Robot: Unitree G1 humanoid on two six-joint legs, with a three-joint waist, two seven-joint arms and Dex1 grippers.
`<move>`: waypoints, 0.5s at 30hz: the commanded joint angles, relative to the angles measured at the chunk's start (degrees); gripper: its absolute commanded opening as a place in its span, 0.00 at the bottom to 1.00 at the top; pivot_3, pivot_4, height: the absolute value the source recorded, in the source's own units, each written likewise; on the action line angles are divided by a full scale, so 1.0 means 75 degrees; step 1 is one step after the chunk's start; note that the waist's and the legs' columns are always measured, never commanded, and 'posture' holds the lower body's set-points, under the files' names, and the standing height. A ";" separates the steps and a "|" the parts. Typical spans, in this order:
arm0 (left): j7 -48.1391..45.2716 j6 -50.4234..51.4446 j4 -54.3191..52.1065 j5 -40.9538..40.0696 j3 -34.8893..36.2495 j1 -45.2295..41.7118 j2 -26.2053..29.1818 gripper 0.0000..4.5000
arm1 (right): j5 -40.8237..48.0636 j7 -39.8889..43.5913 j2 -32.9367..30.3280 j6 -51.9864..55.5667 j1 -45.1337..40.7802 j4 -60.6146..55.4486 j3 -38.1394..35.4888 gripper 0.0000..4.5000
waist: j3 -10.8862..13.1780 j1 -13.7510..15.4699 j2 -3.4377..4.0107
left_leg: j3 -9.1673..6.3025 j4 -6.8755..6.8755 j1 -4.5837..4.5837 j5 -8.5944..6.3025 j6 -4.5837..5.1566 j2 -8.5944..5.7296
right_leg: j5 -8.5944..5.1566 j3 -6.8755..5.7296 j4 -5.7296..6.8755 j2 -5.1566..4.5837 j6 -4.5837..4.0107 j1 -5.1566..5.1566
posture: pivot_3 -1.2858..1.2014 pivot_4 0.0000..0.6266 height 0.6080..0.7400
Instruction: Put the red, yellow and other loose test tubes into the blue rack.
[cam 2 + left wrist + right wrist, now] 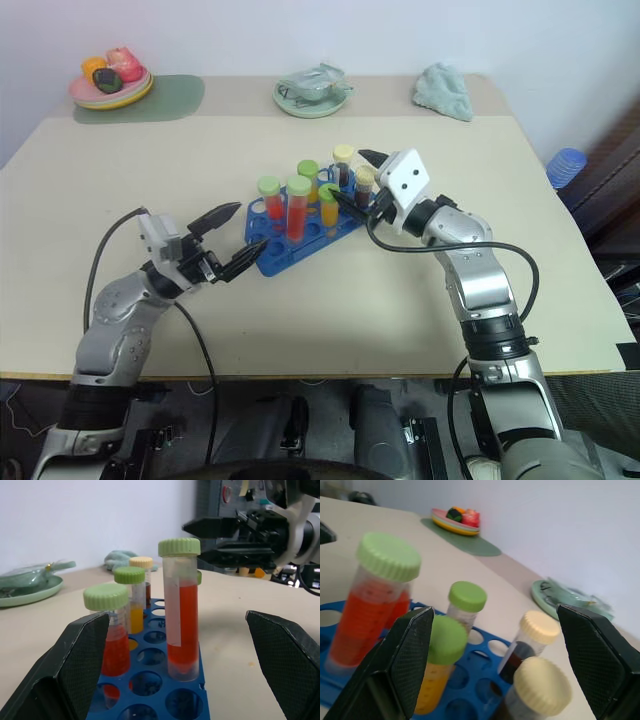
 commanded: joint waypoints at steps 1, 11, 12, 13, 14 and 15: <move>-0.0004 -0.0122 -0.0118 0.0001 0.0018 -0.0114 -0.0047 0.99 | -0.0126 -0.0304 0.0091 -0.0395 -0.0353 0.0059 -0.0254 0.89 | 0.0000 0.0001 0.0000 | 0.0000 0.0000 0.0000 0.0000 0.0000 0.0000 | 0.0000 0.0000 0.0000 0.0000 0.0000 0.0000 | 0.52 0.24 1.00; 0.0037 -0.0084 -0.0240 0.0014 0.0063 -0.0026 -0.0020 0.99 | -0.0122 0.0053 0.0553 -0.0611 -0.0569 0.0242 0.0266 0.89 | 0.0000 -0.0008 0.0001 | 0.0000 -0.0003 0.0000 0.0012 -0.0020 0.0001 | 0.0000 0.0000 0.0000 0.0001 0.0000 -0.0002 | 0.52 0.24 1.00; 0.0042 -0.0083 -0.0258 0.0012 0.0070 -0.0010 -0.0016 0.99 | -0.0004 0.0211 0.0597 -0.0548 -0.0516 0.0102 0.0327 0.89 | 0.0000 -0.0006 0.0001 | 0.0000 -0.0003 0.0000 0.0012 -0.0020 0.0001 | 0.0000 0.0000 0.0000 0.0001 0.0000 -0.0002 | 0.52 0.24 1.00; 0.0046 -0.0084 -0.0270 0.0011 0.0075 0.0002 -0.0012 0.99 | 0.0088 0.0320 0.0630 -0.0476 -0.0473 -0.0014 0.0364 0.89 | 0.0001 -0.0003 0.0001 | 0.0000 -0.0003 0.0000 0.0011 -0.0019 0.0001 | 0.0000 0.0000 0.0000 0.0001 0.0000 -0.0002 | 0.52 0.24 1.00; 0.0062 -0.0078 -0.0299 0.0005 0.0087 0.0026 -0.0010 0.99 | 0.0163 0.0403 0.0643 -0.0401 -0.0427 -0.0134 0.0396 0.89 | 0.0001 0.0000 0.0001 | 0.0000 -0.0003 0.0000 0.0011 -0.0019 0.0001 | 0.0000 0.0000 0.0000 0.0000 0.0000 -0.0002 | 0.52 0.24 1.00; 0.0077 -0.0070 -0.0319 -0.0001 0.0094 0.0043 -0.0012 0.99 | 0.0201 0.0447 0.0647 -0.0349 -0.0400 -0.0209 0.0410 0.89 | 0.0000 0.0002 0.0001 | 0.0000 -0.0003 -0.0001 0.0011 -0.0019 0.0001 | 0.0000 0.0000 0.0000 0.0000 0.0000 -0.0002 | 0.52 0.24 1.00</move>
